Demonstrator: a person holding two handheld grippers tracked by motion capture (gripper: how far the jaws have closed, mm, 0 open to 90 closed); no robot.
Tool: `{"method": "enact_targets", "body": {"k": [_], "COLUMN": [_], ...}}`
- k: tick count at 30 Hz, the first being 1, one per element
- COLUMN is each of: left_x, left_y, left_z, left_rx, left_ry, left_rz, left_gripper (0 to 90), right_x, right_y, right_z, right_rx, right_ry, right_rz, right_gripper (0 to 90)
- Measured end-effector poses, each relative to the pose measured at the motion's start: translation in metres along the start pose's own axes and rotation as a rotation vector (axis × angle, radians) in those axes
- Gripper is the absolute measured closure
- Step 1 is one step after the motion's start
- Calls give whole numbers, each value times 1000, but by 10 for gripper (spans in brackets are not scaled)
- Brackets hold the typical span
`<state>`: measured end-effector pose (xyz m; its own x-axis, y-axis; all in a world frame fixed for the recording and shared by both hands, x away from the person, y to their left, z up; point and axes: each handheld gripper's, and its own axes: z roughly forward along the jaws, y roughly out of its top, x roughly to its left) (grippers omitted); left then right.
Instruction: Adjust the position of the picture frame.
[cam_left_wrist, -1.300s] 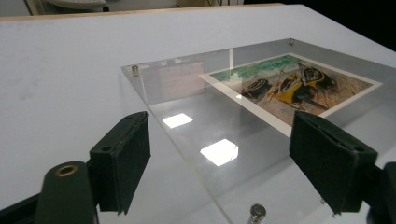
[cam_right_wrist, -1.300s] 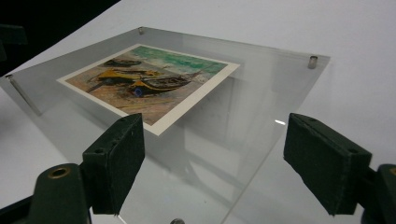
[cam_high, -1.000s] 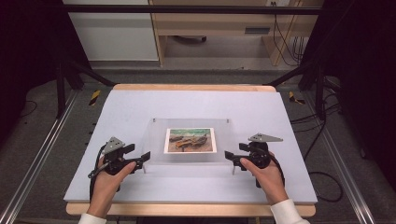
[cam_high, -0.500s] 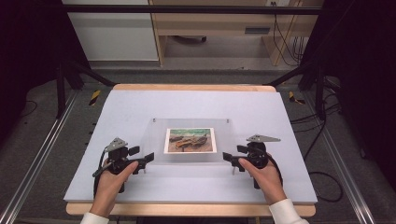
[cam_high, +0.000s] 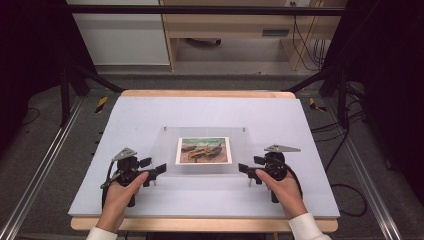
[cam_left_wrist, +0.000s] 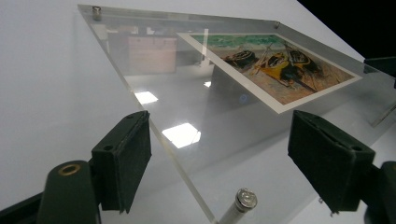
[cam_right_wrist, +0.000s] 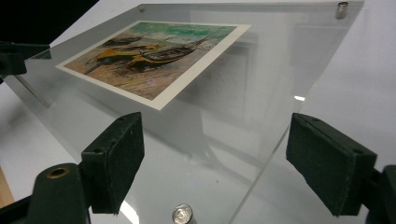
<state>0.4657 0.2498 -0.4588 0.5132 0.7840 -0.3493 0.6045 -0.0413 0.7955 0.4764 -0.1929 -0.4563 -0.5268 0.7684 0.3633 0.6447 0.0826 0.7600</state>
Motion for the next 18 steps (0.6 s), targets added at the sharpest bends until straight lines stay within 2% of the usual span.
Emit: {"method": "enact_targets", "body": {"k": [11,13,18], "left_x": [4,4,4], "left_y": [0,0,1], "left_z": [1,1,2], "left_rx": [9,12,15], "left_ry": [-15,-19,-13], "left_rz": [-14,-31,-27], "left_gripper": [210,210,207], "right_x": [-2,-1,-2], "right_y": [0,0,0], "right_z": [1,0,1], "right_rx": [4,6,12], "right_ry": [9,10,14], "right_rz": [15,21,31], "right_gripper": [192,192,191]}}
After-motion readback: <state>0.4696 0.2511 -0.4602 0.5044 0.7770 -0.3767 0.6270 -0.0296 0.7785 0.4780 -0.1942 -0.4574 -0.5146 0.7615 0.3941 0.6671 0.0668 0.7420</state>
